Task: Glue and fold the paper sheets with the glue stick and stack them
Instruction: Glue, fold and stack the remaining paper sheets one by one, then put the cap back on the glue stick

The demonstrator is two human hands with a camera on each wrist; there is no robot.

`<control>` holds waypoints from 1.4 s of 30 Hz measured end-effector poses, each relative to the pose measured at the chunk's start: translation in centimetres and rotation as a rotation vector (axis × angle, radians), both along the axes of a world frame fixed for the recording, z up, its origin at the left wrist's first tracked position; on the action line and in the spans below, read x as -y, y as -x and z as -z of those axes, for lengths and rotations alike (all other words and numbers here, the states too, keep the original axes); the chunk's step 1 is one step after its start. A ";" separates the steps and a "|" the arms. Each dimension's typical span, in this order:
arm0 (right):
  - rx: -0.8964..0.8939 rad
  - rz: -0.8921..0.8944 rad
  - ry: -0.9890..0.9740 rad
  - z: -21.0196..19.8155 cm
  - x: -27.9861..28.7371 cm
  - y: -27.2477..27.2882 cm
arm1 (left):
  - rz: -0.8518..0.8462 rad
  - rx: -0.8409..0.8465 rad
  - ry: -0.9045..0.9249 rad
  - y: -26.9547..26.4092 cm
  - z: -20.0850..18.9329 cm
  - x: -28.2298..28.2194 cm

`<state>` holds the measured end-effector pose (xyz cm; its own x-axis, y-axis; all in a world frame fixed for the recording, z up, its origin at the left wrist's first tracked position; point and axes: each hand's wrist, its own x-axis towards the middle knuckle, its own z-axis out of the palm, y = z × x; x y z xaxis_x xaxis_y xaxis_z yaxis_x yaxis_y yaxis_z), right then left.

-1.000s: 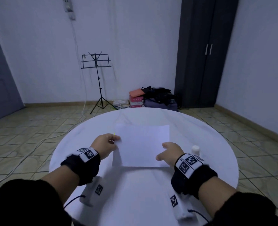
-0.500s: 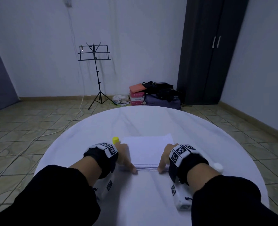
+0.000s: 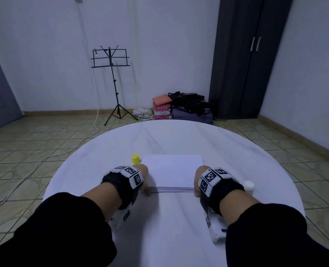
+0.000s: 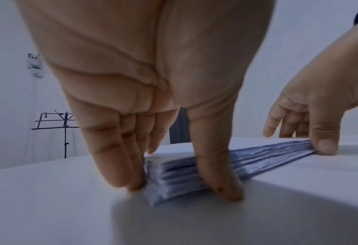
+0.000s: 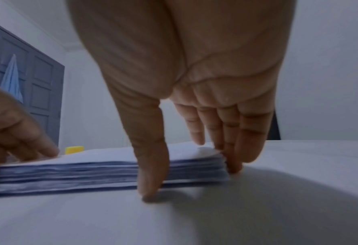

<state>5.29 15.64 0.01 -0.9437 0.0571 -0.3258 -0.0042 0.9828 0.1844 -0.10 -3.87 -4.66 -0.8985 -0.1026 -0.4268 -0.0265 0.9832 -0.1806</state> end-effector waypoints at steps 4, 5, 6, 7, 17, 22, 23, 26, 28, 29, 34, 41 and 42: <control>-0.105 0.040 0.081 0.7 0.2 -2.4 | -0.026 -0.247 -0.051 -4.7 -1.7 -0.7; -0.095 0.045 0.146 0.6 0.3 -3.2 | -0.020 -0.314 -0.064 -5.8 -2.3 -1.3; -0.070 0.053 0.223 0.2 0.2 -3.9 | 0.009 -0.380 -0.067 -6.9 -3.0 -2.1; -0.019 0.051 0.275 0.0 0.0 -4.9 | 0.024 -0.420 -0.085 -7.8 -3.5 -3.0; 0.040 0.223 0.293 1.1 -10.1 -10.4 | 0.252 -0.043 -0.779 -11.5 -4.5 -16.2; 0.060 0.249 0.407 1.1 -12.2 -10.1 | 0.119 -0.080 -1.032 -11.4 -3.6 -19.1; 0.077 0.254 0.460 1.1 -12.4 -10.0 | 0.082 -0.084 -1.091 -11.3 -3.3 -19.2; 0.108 0.358 0.834 1.2 -12.6 -9.8 | -0.051 -0.043 -1.340 -11.1 -3.2 -18.1; 0.069 0.530 1.255 1.3 -12.2 -9.7 | -0.156 0.012 -1.547 -11.1 -3.7 -16.8; 0.068 0.576 1.403 1.2 -11.8 -9.7 | -0.201 0.044 -1.654 -11.2 -4.1 -16.0; 0.164 0.588 1.805 0.0 -7.6 -9.3 | -0.361 0.033 -1.973 -11.4 -6.1 -11.8; 0.243 0.628 2.179 -0.5 -1.8 -8.9 | -0.485 -0.101 -2.179 -11.4 -7.0 -6.5; 0.195 0.612 2.198 -0.5 -1.1 -8.8 | -0.492 -0.120 -2.192 -11.5 -7.0 -6.1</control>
<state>14.12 16.76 0.47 -0.9190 -0.2228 -0.3252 0.3940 -0.4953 -0.7742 11.36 2.23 2.38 -0.9814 0.1505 -0.1189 -0.1782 -0.4860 0.8556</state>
